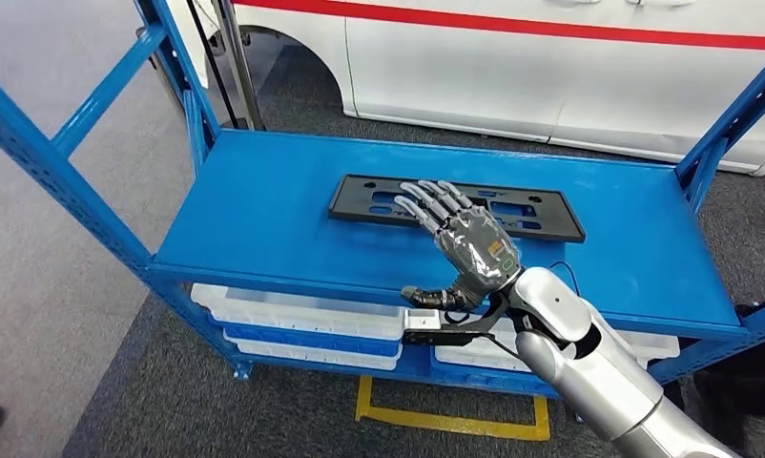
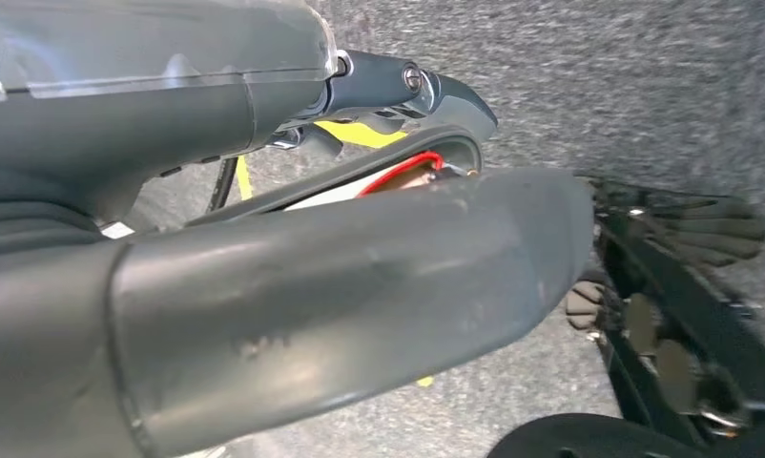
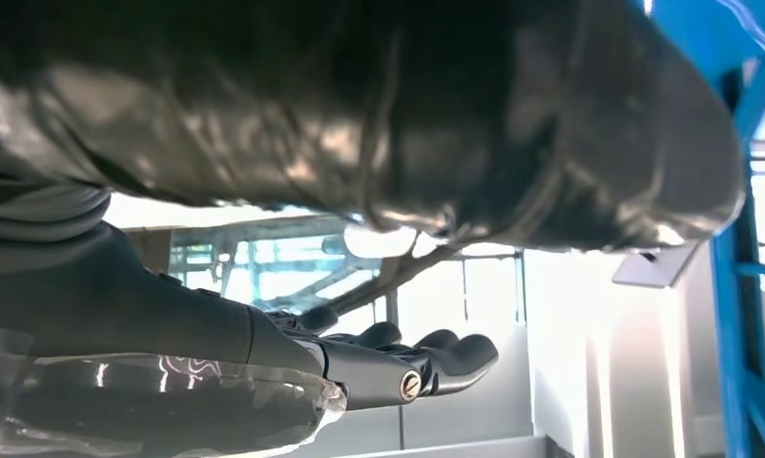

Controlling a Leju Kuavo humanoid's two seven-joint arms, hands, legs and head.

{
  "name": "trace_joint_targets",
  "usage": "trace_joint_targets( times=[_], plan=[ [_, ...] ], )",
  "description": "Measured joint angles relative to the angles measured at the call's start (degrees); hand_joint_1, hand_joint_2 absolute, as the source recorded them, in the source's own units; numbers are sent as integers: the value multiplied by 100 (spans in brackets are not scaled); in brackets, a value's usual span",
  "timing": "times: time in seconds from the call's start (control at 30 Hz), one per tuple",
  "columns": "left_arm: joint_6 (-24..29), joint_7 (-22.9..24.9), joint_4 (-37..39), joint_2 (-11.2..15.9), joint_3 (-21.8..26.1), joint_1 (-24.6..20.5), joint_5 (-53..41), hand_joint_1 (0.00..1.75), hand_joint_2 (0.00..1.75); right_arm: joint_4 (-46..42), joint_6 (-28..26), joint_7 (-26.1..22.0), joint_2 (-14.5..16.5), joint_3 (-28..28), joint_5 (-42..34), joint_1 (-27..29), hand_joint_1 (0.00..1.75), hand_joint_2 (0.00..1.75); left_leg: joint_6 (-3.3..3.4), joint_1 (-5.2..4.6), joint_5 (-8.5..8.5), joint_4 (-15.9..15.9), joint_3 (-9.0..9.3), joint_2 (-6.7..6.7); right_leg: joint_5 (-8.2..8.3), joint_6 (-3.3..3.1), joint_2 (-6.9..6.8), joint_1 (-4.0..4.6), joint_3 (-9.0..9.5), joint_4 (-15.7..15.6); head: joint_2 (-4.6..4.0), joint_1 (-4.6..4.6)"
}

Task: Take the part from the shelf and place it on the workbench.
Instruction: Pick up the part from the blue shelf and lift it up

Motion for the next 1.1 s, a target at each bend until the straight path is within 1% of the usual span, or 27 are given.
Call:
trace_joint_targets(
  times=[0.07,0.13,0.17,0.2,0.27,0.3,0.33,0.37,0.43,0.47,0.5,0.53,0.6,0.67,0.7,0.73,0.77,0.8,0.83,0.87,0.9,0.93,0.97,1.0,1.03,1.07,1.1],
  plan=[
    [-3,0,0,-3,-1,-6,0,0,0,12,11,4,22,7,0,-9,0,0,-61,5,-23,-7,4,6,-56,-17,5,30,51,-142,1,-1],
    [-2,1,0,2,-3,-10,1,0,0,19,13,9,39,11,0,-12,0,0,-120,16,-76,16,12,26,-69,-35,10,-9,120,-233,1,-3],
    [-2,0,0,5,-5,-11,1,0,0,22,13,10,48,11,0,-16,0,0,-149,16,-153,148,-35,34,-71,-50,7,-33,173,-282,1,-8],
    [-1,-1,0,8,-7,-13,2,0,0,25,13,11,60,12,0,-17,0,0,-178,23,-274,404,-157,39,-80,-68,0,-54,226,-317,0,-12],
    [0,0,0,9,-8,-10,2,0,0,40,16,10,84,20,0,-13,0,0,-234,49,-548,1164,-583,41,-123,-95,-10,-55,291,-334,0,-17],
    [1,1,0,9,-9,-9,3,0,0,50,19,9,90,28,0,-6,0,0,-260,65,-606,1468,-785,42,-150,-99,-14,-56,317,-330,0,-17],
    [1,1,0,9,-9,-6,5,0,0,62,20,9,92,37,0,0,0,0,-280,81,-553,1586,-902,43,-178,-96,-15,-60,347,-326,1,-17],
    [1,1,0,9,-9,-2,8,0,0,73,21,10,95,45,0,2,0,0,-297,96,-380,1473,-906,44,-211,-86,-13,-66,383,-317,2,-17],
    [1,1,0,12,-10,6,14,0,0,89,22,11,104,52,0,0,0,0,-312,124,111,774,-662,49,-291,-43,-5,-81,461,-297,1,-17],
    [1,1,0,12,-10,8,15,0,0,96,25,11,108,55,0,-5,0,0,-305,122,270,424,-518,51,-329,-12,3,-74,483,-279,0,-17],
    [1,1,0,12,-11,6,15,0,0,101,28,12,110,59,-1,-9,0,0,-279,116,336,194,-423,52,-353,22,9,-65,487,-269,0,-16],
    [2,1,0,11,-11,4,16,0,0,106,33,13,111,67,-1,-11,0,0,-249,103,320,95,-385,49,-364,54,13,-54,481,-267,1,-15],
    [3,2,0,10,-11,4,17,0,0,112,43,17,119,84,-3,-16,0,0,-163,91,282,40,-364,43,-380,115,12,-45,482,-286,1,-15],
    [4,2,0,10,-12,12,23,0,0,118,48,23,126,92,-6,-28,0,0,-82,102,273,-16,-308,42,-482,168,8,-60,449,-157,1,-13],
    [3,2,0,10,-13,12,27,0,0,122,48,25,128,93,-8,-35,0,0,-43,109,266,-41,-277,44,-596,187,8,-66,343,66,0,-12],
    [2,1,0,10,-14,9,31,0,0,129,49,26,131,93,-10,-35,0,0,-11,106,252,-51,-256,45,-737,199,8,-72,167,404,1,-11],
    [1,1,0,10,-15,4,34,0,0,139,52,26,133,94,-11,-27,0,0,17,101,234,-51,-240,46,-876,207,9,-71,-69,802,1,-11],
    [0,-1,0,10,-15,0,34,0,0,152,55,26,135,96,-11,-10,0,0,33,96,214,-49,-221,43,-955,213,9,-71,-292,1147,0,-11],
    [-1,-1,0,10,-15,1,34,0,0,168,57,26,136,97,-11,8,0,0,41,91,189,-47,-193,38,-930,213,9,-71,-445,1330,0,-11],
    [-1,-2,0,10,-15,3,34,0,0,183,59,27,136,98,-11,19,0,0,41,87,159,-44,-154,33,-790,205,9,-70,-494,1300,0,-11],
    [-1,-2,0,10,-15,6,34,0,0,193,59,27,136,98,-11,22,0,0,33,84,124,-42,-105,27,-554,186,9,-68,-427,1050,1,-11],
    [-1,-2,0,9,-15,8,34,0,0,200,59,28,136,99,-12,18,0,0,20,81,86,-41,-54,22,-290,156,8,-62,-289,660,1,-10],
    [-2,-2,0,8,-15,4,34,0,0,204,60,28,136,99,-13,11,0,0,-4,68,46,-35,-13,20,-108,126,7,-45,-142,303,1,-10],
    [-2,-3,0,6,-15,1,34,0,0,207,61,28,138,99,-15,2,0,0,-32,61,13,-29,12,18,-15,101,6,-28,-23,28,1,-11],
    [-2,-2,0,4,-15,-2,34,0,0,209,63,28,143,100,-16,-5,0,0,-62,54,-11,-28,23,19,-3,82,10,-10,41,-122,1,-12],
    [-3,-2,0,3,-15,-5,34,0,0,210,64,28,148,101,-18,-10,0,0,-93,48,-25,-34,29,21,-46,69,15,6,63,-156,1,-13],
    [-3,-2,0,3,-15,-6,34,0,0,211,65,28,152,101,-19,-14,0,0,-123,49,-36,-47,41,25,-63,53,24,-1,77,-187,0,-14]
  ],
)
